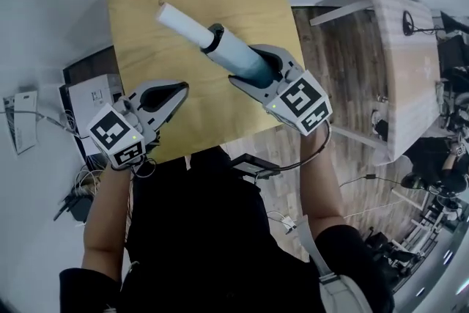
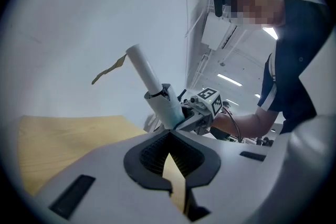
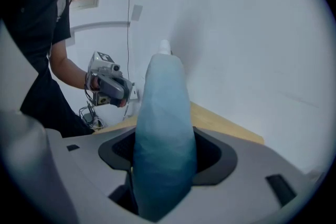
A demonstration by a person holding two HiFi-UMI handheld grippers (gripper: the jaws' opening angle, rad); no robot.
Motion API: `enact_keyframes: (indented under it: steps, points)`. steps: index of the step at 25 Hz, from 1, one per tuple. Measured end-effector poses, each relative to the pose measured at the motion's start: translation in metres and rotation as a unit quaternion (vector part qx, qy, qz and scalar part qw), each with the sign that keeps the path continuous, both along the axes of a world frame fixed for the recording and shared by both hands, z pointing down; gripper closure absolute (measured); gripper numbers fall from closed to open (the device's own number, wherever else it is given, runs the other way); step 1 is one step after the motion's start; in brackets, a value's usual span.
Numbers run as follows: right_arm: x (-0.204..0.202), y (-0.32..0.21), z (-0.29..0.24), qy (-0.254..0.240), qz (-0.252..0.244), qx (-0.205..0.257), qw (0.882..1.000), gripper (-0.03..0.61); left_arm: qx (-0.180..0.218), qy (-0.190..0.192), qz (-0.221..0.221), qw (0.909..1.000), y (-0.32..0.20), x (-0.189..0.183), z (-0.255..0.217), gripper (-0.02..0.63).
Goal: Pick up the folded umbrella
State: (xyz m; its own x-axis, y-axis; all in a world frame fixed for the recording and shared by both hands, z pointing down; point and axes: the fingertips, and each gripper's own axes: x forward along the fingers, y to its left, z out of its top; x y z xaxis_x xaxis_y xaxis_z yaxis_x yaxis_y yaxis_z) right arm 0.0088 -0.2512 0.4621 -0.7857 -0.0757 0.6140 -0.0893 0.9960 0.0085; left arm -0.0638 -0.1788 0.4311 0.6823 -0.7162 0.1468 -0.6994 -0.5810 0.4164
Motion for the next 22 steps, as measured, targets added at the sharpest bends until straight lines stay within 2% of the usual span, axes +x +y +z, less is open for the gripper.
enact_keyframes:
  steps: [6,11,15,19,22]
  points:
    - [0.025,0.027,-0.082,-0.108,0.021,-0.002,0.994,0.281,0.033,-0.006,0.006,0.9994,0.014,0.010,-0.047,0.603]
    - [0.051,0.050,-0.126,-0.164,0.035,0.006,0.986,0.281,0.059,-0.012,-0.002,0.9982,0.031,0.007,-0.079,0.603]
    - [0.068,0.073,-0.137,-0.193,0.043,0.021,0.980,0.281,0.065,-0.019,0.002,0.9977,0.042,0.007,-0.090,0.603]
    - [0.079,0.095,-0.134,-0.229,0.051,0.004,0.972,0.281,0.070,-0.039,0.006,0.9967,0.056,0.008,-0.099,0.603]
    - [0.084,0.108,-0.135,-0.254,0.062,-0.010,0.965,0.281,0.072,-0.038,0.008,0.9966,0.065,0.009,-0.103,0.603]
